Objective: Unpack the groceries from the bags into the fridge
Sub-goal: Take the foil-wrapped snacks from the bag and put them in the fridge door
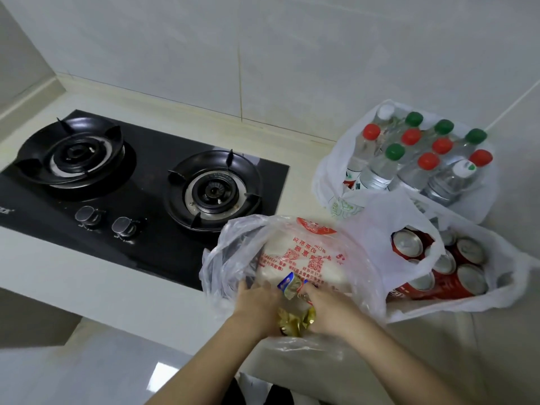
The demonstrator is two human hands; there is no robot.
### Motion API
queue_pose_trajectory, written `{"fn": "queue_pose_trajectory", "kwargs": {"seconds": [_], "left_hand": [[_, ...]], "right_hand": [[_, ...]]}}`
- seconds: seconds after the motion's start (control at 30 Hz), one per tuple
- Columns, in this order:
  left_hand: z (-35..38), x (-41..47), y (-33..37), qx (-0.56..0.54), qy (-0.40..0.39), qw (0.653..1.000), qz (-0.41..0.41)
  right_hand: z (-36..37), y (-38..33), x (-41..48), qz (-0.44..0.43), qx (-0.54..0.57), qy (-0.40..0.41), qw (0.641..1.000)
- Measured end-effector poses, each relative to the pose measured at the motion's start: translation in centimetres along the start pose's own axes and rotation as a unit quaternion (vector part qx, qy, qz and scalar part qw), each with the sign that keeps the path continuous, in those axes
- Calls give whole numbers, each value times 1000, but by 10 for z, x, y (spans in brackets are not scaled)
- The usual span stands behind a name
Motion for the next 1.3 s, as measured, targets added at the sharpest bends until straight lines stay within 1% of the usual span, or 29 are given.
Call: {"fn": "queue_pose_trajectory", "kwargs": {"seconds": [0.17,0.23,0.33,0.43,0.57,0.63,0.7,0.77,0.83,0.93,1.03,1.13,1.2,1.23,1.3], "left_hand": [[2,3,18,1,19,996,88],[8,5,21,-9,26,994,104],[5,5,14,-15,72,994,86],[0,2,6,-35,80,994,71],[-15,-1,-22,-23,123,992,0],[-18,0,-27,-33,128,991,-2],[-18,3,-19,-28,125,991,34],[-13,8,-6,-14,113,991,76],[-9,11,3,3,106,990,96],[-6,13,8,26,106,989,98],[-8,13,6,16,124,989,81],[-15,7,-5,-40,152,986,53],[-22,-1,-17,-132,180,974,37],[-27,-6,-24,-195,195,961,32],[-36,-20,-41,-336,221,916,10]], "right_hand": [[6,-5,1,-20,14,-14,1000],[6,-7,0,-28,19,-18,999],[6,-6,1,-31,43,-30,998],[3,0,3,-21,95,-29,995],[-14,8,6,3,181,32,983],[-21,9,5,15,207,70,976],[-23,9,4,24,203,98,974],[-21,7,2,35,167,114,979],[-17,8,0,56,129,121,983],[-7,13,2,89,101,114,984],[-2,15,3,101,127,110,981],[-2,17,0,103,177,118,972],[-8,20,-4,98,248,131,955],[-15,21,-8,90,295,144,940],[-33,21,-17,65,376,174,908]]}}
Point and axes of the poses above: each hand's wrist, its own x-axis towards the middle knuckle, its own z-axis out of the palm, y = z × x, the point moved 10 cm from there along x, towards the middle knuckle, and after that the axes turned 9 degrees about z, right-handed, at the moved point
